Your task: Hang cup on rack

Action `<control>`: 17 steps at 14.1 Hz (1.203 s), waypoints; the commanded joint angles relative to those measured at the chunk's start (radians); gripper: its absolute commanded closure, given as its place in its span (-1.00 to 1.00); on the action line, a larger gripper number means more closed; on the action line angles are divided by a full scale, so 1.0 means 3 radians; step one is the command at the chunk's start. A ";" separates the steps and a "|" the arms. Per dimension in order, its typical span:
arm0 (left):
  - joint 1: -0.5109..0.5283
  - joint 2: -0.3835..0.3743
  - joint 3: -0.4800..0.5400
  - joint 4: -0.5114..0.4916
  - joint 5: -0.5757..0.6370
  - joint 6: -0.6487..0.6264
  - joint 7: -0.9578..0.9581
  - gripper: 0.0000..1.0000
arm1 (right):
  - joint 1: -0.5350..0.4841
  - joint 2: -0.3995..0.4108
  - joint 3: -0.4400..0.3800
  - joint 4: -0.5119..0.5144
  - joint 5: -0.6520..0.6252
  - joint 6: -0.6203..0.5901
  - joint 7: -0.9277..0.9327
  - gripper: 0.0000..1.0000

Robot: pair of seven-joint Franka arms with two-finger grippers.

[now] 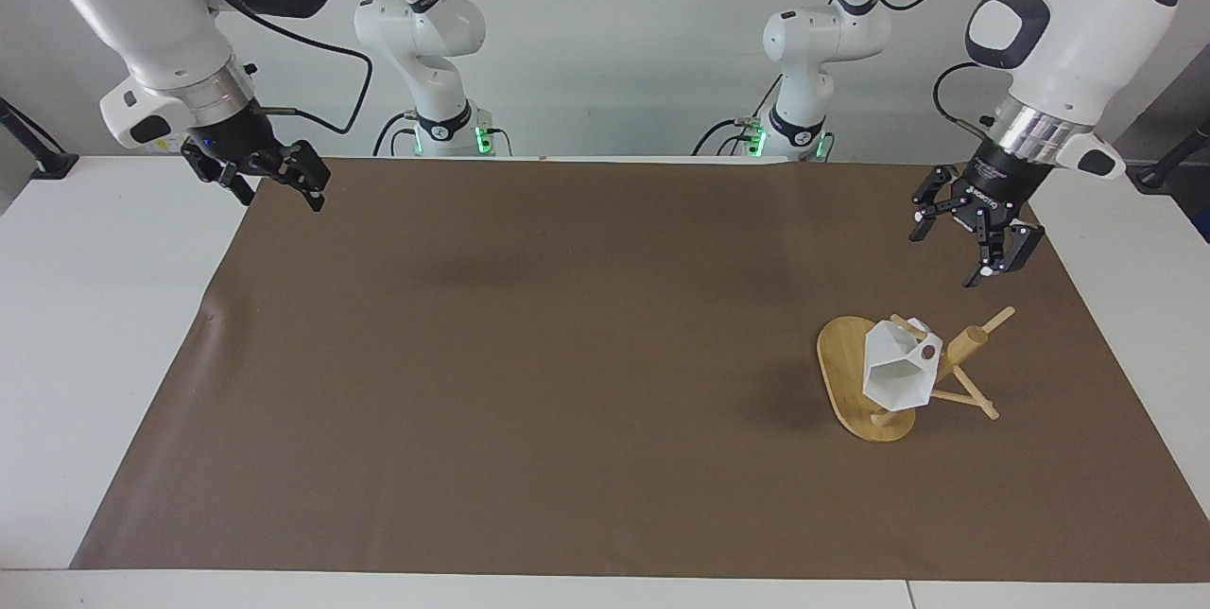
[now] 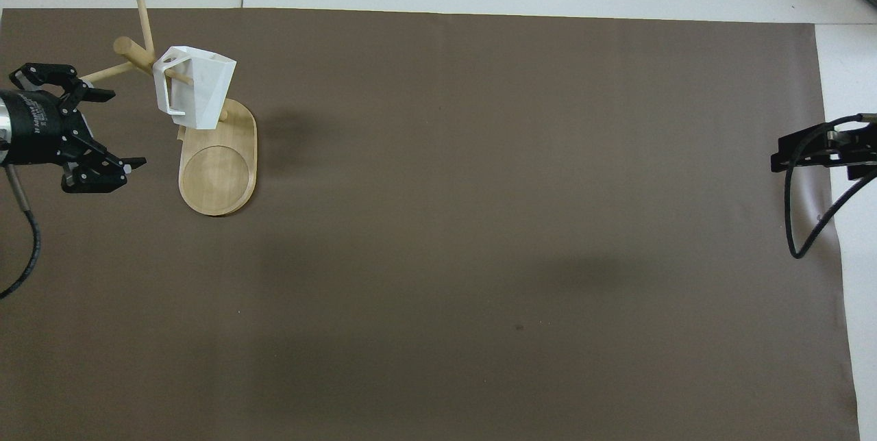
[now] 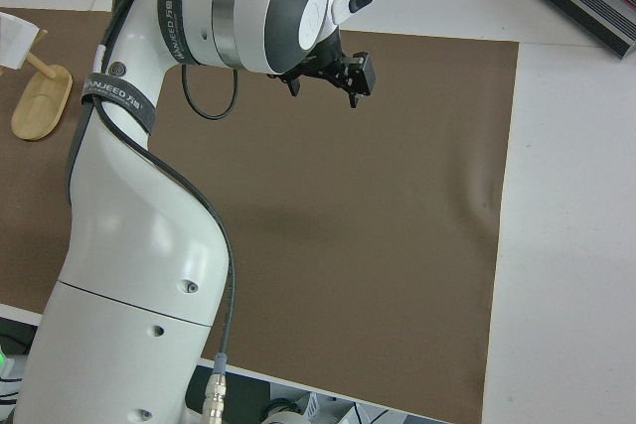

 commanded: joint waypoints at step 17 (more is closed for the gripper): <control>-0.0003 0.0033 -0.0055 0.0676 0.0770 -0.1465 0.4837 -1.00 | 0.0109 -0.0091 -0.0026 -0.0059 -0.0027 -0.0012 0.0032 -1.00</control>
